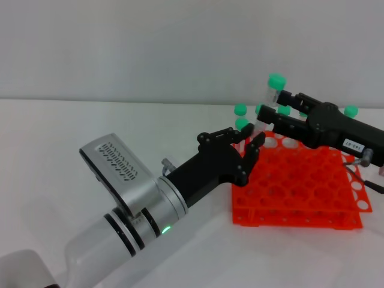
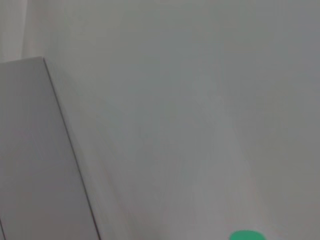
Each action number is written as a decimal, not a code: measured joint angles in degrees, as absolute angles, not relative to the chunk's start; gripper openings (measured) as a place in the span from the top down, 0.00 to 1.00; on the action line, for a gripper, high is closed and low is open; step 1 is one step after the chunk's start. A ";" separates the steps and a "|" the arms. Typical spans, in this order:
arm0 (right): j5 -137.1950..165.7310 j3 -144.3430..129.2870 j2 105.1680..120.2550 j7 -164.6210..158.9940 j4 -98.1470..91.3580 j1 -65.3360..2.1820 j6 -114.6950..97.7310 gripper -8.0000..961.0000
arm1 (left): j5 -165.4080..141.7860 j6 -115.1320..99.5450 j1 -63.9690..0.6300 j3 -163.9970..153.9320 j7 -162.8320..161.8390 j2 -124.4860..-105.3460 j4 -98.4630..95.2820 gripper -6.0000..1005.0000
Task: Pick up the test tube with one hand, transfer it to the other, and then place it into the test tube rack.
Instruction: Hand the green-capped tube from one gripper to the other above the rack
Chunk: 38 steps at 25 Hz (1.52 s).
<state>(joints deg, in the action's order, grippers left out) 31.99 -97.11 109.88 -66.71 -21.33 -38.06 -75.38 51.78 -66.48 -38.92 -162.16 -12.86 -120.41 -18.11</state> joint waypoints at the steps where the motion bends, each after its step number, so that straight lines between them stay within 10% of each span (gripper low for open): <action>1: 32.16 -97.08 110.07 -66.38 -21.39 -38.06 -75.36 0.14 | 51.28 -66.48 -38.97 -162.16 -12.86 -120.41 -18.13 0.77; 11: 32.44 -96.29 111.42 -63.26 -21.55 -38.11 -75.18 0.14 | 48.87 -66.41 -39.04 -162.13 -12.83 -120.41 -18.37 0.77; 24: 32.48 -93.63 111.64 -60.56 -21.53 -36.87 -75.65 0.67 | 49.06 -67.17 -38.51 -161.61 -12.75 -120.41 -19.24 0.76; 38: 32.65 -93.64 111.20 -58.75 -21.49 -36.90 -75.70 0.77 | 49.30 -66.27 -38.96 -161.37 -12.34 -120.41 -19.50 0.75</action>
